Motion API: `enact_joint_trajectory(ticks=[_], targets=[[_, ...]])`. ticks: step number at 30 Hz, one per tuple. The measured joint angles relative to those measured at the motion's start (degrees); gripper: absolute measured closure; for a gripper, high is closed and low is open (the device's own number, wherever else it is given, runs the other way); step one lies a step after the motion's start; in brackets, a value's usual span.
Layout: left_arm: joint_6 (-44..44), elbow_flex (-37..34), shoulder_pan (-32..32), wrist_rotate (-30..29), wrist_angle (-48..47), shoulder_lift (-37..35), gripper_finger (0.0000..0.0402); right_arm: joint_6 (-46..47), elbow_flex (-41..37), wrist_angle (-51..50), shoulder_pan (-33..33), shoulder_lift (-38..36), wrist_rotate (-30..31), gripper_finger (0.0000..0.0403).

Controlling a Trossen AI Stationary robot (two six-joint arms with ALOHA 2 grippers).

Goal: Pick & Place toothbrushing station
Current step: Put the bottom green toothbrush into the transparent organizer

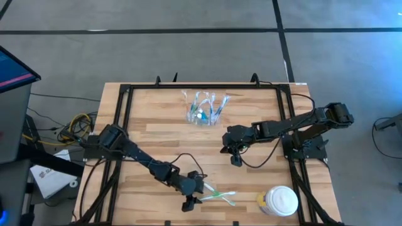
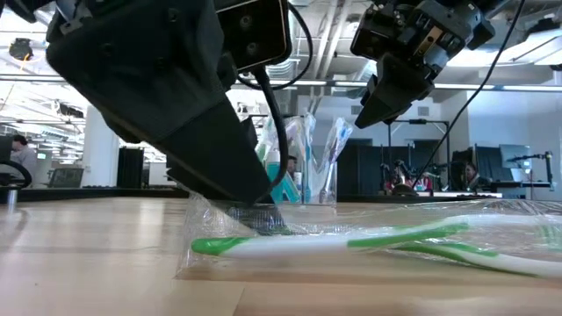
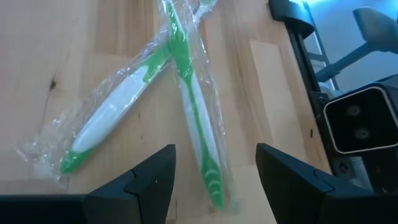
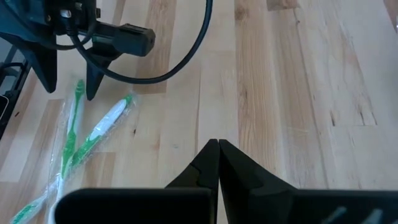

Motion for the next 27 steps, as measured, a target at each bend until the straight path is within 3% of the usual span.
enact_joint_trajectory(ticks=[6,10,16,22,27], targets=[[-0.2,0.0,-0.1,-1.8,-2.8,0.0,0.0187,-0.4,0.0,0.0,0.0,0.0,0.0,0.0402],[-0.5,0.0,-0.2,-2.4,-4.5,-0.1,0.0210,-0.9,0.0,0.1,0.0,0.0,0.0,0.0402],[-1.7,0.0,-0.2,-2.6,-5.0,-0.2,0.0276,-0.9,0.0,0.5,-0.2,0.0,0.1,0.0402],[-3.0,0.0,-0.2,-2.5,-5.3,-0.2,0.0376,-0.9,0.0,0.5,-0.2,0.0,0.2,0.0402],[-3.0,0.0,-0.2,-2.7,-4.9,-0.2,0.0388,-0.9,0.0,0.7,-0.2,0.0,0.2,0.0402]])
